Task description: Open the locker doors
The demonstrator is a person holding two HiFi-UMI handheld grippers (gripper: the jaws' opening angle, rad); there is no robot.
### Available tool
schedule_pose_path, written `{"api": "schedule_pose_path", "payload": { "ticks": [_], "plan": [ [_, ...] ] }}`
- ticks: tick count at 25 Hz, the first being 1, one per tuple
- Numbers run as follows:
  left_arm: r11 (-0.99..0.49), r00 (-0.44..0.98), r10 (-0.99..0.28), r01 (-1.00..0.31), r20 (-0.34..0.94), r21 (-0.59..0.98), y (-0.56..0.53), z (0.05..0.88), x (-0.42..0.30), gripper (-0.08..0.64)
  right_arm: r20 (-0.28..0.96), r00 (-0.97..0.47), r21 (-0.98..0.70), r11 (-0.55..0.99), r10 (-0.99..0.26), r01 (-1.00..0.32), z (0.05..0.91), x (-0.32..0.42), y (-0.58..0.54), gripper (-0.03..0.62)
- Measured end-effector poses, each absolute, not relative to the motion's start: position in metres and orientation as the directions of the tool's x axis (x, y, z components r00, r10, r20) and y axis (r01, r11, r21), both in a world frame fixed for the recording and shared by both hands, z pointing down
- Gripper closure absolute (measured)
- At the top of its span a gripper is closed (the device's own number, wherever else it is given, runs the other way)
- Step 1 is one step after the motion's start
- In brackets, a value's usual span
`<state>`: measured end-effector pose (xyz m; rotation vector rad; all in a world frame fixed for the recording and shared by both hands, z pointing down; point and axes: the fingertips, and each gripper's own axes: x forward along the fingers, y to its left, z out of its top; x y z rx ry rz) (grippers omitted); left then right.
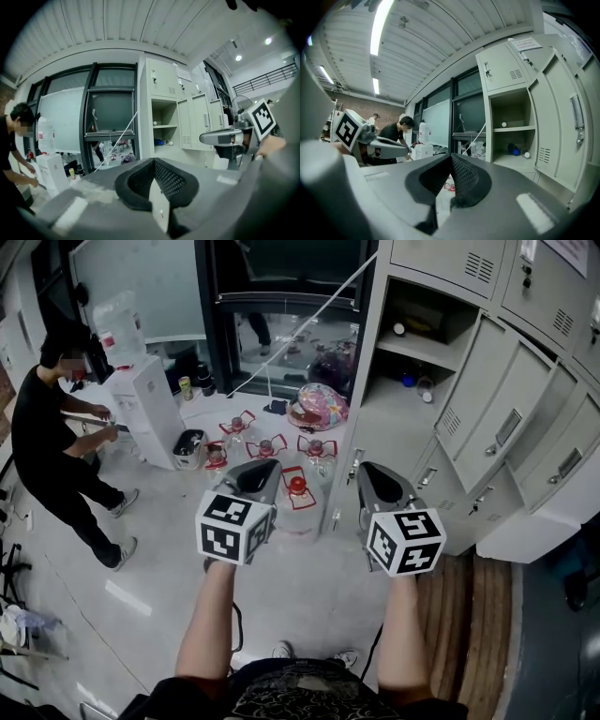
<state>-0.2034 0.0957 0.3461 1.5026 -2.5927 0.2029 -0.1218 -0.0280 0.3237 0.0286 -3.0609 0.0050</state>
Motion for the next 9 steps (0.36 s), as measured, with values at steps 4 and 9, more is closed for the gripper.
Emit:
{"api": "schedule_pose_path", "payload": {
  "ticks": [4, 9],
  "plan": [
    [0.487, -0.488, -0.854, -0.872, 0.182, -0.053, 0.102, 0.342, -0.202, 0.56, 0.074, -0.997, 0.001, 1.0, -0.017, -0.017, 0.32, -0.122, -0.018, 0.592],
    [0.473, -0.476, -0.861, -0.879, 0.181, -0.061, 0.111, 0.343, -0.199, 0.56, 0.072, -0.997, 0.003, 1.0, -0.024, -0.024, 0.32, -0.119, -0.007, 0.592]
  ]
}}
